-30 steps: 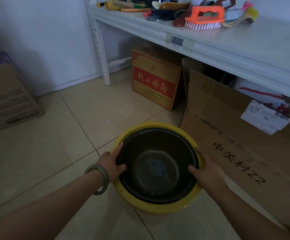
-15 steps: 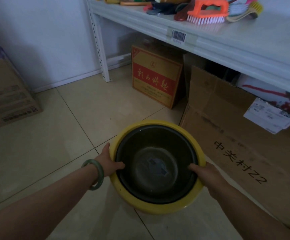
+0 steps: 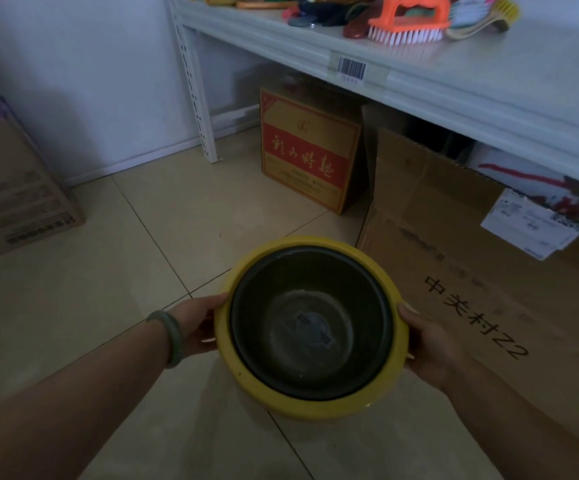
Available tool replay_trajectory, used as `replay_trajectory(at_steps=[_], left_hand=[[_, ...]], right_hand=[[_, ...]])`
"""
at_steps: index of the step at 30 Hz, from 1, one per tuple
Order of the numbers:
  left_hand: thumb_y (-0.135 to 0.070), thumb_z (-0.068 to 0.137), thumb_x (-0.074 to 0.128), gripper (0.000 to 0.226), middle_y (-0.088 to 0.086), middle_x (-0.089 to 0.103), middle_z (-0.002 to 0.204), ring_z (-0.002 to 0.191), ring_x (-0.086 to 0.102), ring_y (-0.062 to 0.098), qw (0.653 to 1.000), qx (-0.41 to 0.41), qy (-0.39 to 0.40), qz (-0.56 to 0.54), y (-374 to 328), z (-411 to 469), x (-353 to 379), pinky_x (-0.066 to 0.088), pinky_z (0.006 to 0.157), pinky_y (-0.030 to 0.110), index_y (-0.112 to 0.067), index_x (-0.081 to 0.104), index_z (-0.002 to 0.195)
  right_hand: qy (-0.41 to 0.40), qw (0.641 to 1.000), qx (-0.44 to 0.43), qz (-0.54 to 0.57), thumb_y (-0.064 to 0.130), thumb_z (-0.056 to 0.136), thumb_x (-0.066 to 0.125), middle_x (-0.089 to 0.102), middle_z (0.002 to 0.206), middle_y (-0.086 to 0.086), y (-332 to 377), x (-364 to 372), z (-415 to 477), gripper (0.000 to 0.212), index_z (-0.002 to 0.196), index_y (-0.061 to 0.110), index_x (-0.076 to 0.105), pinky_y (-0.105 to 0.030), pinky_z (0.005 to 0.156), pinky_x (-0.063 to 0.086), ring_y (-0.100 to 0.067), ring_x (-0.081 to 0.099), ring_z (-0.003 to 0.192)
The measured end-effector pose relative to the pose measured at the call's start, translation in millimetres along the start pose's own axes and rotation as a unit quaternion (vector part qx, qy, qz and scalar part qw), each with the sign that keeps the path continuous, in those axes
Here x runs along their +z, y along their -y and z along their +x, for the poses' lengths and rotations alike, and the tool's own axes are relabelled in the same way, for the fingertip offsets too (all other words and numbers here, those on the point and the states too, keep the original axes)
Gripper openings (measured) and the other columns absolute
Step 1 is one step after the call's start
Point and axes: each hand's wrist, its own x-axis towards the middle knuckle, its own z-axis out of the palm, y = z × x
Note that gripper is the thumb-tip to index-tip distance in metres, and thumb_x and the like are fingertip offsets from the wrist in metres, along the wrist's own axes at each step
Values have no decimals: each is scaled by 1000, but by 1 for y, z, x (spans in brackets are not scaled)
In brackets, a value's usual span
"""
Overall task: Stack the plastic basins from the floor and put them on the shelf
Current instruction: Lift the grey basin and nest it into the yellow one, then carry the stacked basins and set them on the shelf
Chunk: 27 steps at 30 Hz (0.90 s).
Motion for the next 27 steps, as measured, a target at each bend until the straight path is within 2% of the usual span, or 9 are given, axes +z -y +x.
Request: replay_trajectory(at_steps=[3,6,12,14,18,22,27], left_hand=[[-32,88,54,26,11,61,86,80,58,26,1000,0,-5,-9,1,-1,0,47,68,38,-7,60,90],[-32,87,57,26,11,62,87,82,59,26,1000,8,-7,-11,1,-2,-3,47,69,38,-7,61,93],[-36,85,58,29,9,62,86,81,59,23,999,42,-3,-27,-11,-9,-10,46,65,34,-9,62,94],[-37,84,59,33,10,63,90,83,60,24,997,64,4,-43,-18,-12,-14,48,68,34,-8,63,100],[-37,81,62,45,16,63,102,93,60,29,992,109,8,-71,-32,-21,-24,51,87,40,-2,63,110],[-41,82,59,41,13,63,89,79,60,25,986,143,14,-80,-52,-40,-33,53,77,35,-4,66,96],[-40,85,54,39,11,61,72,67,56,24,981,180,3,-71,-83,-76,-46,50,67,33,-3,65,78]], right_hand=[[2,1000,-4,18,31,89,58,63,102,-8,0,1,-1,26,108,15,64,-41,77,46,-25,57,96],[-1,999,-14,29,31,87,60,64,104,-7,1,3,-2,27,110,17,65,-41,76,46,-25,57,97],[10,999,-43,21,30,89,57,63,96,-8,17,13,-16,24,106,15,64,-38,75,46,-24,57,92],[15,998,-57,14,30,89,57,62,93,-8,24,17,-23,21,100,14,65,-37,76,45,-24,57,91],[23,996,-83,-1,32,89,57,61,88,-8,40,25,-38,21,93,14,65,-38,80,44,-24,56,89],[36,994,-103,-9,33,89,56,62,87,-8,59,35,-58,21,93,14,66,-38,80,44,-23,57,87],[66,988,-137,-18,34,87,59,67,89,-8,87,46,-89,27,104,14,68,-37,73,48,-25,60,90]])
